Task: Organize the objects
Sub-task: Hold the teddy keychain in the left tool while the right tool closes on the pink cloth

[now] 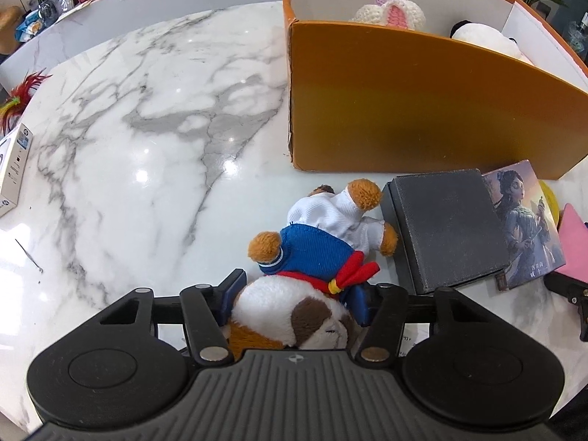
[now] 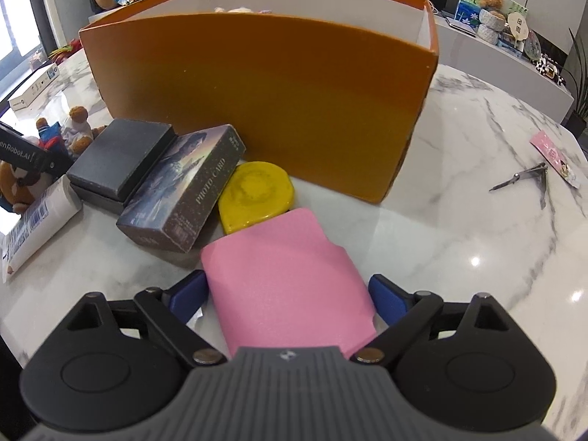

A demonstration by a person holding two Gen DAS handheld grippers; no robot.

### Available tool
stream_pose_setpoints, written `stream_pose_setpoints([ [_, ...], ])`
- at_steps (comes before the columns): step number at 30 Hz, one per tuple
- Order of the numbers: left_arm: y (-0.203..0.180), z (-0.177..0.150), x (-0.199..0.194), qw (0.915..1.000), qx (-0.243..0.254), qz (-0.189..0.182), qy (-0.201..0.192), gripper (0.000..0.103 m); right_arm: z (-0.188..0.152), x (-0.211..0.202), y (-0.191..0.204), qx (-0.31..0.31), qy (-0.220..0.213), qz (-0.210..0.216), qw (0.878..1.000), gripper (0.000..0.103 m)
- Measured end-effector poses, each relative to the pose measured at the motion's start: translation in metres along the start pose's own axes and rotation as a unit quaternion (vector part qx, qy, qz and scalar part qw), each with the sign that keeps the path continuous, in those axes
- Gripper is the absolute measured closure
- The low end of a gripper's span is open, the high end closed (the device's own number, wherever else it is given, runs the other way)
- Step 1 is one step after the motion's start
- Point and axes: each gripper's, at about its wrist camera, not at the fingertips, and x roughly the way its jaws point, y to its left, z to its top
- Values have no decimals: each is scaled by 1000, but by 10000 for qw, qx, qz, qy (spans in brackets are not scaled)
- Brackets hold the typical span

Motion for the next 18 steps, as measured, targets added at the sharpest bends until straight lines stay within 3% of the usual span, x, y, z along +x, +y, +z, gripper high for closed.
stream_pose_setpoints([
  [18,-5,3,-16,9997,79,127,-174,38,-4,-7,1,38,-1,-166,9999,11],
])
